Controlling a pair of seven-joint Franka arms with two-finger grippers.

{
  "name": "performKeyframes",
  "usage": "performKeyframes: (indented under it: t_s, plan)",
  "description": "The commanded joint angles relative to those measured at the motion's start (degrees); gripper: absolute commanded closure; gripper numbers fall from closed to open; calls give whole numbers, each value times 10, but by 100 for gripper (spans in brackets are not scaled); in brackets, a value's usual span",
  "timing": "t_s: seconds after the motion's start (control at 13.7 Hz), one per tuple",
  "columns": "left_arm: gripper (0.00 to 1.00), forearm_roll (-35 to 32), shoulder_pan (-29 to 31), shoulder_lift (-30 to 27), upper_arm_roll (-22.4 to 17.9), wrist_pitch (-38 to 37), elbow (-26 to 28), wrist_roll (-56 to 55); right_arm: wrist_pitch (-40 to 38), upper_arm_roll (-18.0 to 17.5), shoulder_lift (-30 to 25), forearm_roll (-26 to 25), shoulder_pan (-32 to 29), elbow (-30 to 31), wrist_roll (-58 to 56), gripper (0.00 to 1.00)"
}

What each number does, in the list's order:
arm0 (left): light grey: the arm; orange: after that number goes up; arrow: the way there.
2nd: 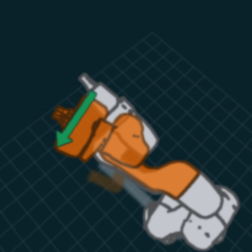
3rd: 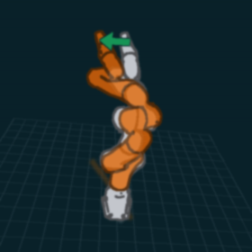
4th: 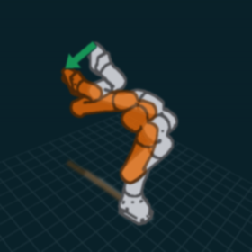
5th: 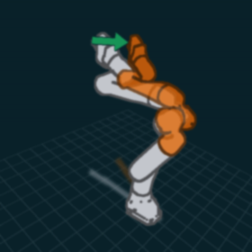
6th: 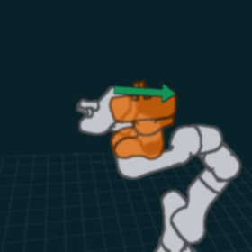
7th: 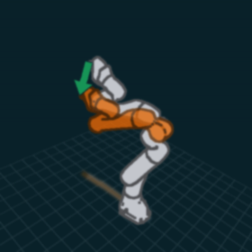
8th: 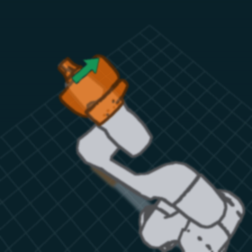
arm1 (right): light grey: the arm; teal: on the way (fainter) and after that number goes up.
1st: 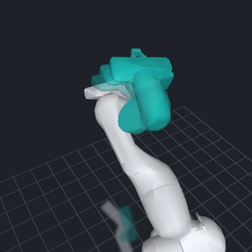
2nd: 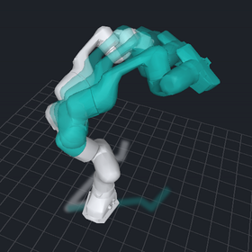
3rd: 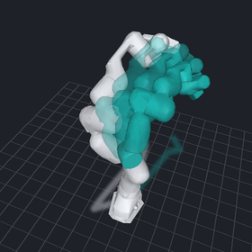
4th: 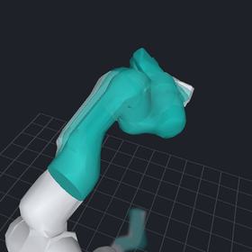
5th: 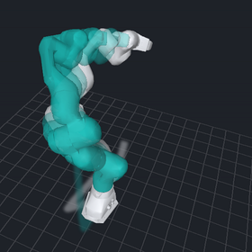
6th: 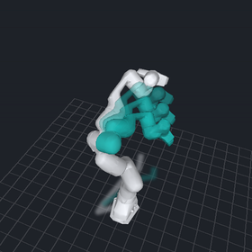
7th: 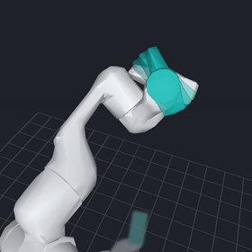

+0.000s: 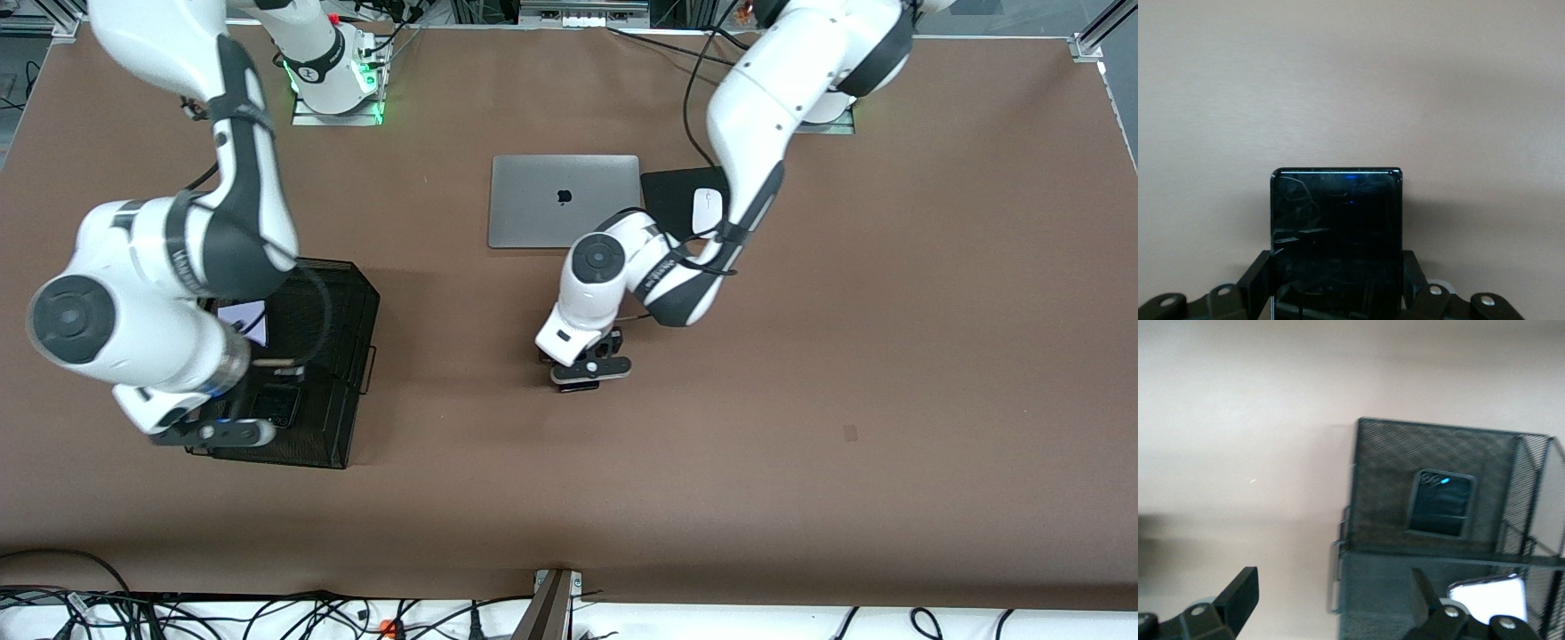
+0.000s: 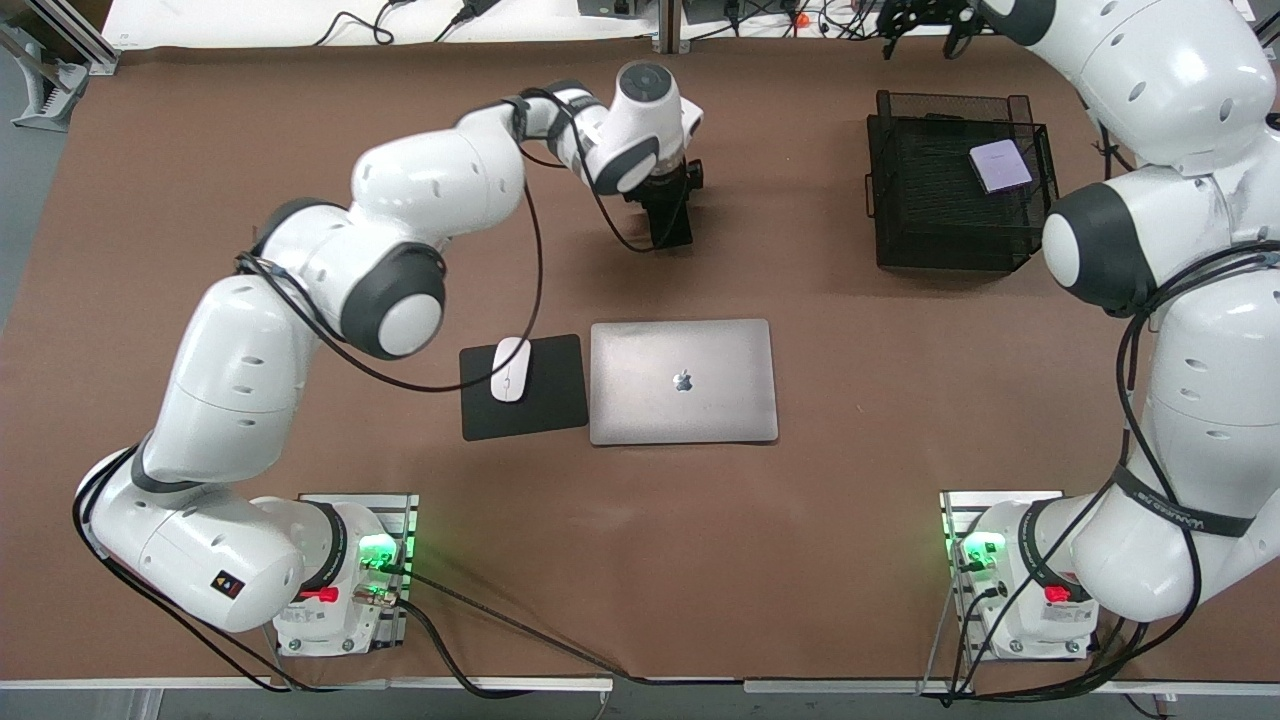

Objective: Place phones with both arms
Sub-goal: 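Carry the black phone mid-table with the left gripper while the right gripper returns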

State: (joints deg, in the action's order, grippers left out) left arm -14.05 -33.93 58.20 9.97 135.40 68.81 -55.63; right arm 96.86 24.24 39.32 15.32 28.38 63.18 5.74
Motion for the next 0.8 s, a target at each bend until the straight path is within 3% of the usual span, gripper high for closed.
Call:
performKeyframes:
  t_s: [0.0, 0.22, 0.29, 0.37, 0.44, 0.73]
  plan:
    - [100, 12, -36, 25, -36, 5, -34, 31, -1, 3, -18, 1, 31, 29, 40, 0]
    - [100, 11, -44, 33, -36, 6, -33, 34, 3, 4, -18, 0, 32, 32, 43, 0]
    - [69, 11, -44, 35, -36, 6, -33, 34, 3, 4, -18, 0, 32, 31, 42, 0]
    - [11, 11, -45, 36, -36, 7, -33, 30, 3, 4, -18, 0, 33, 32, 43, 0]
    - [0, 11, -46, 37, -38, 7, -34, 27, 3, 3, -18, 0, 33, 32, 43, 0]
    - [0, 19, -39, 10, -37, -30, -37, 27, 8, 2, -14, 3, 53, 27, 70, 0]
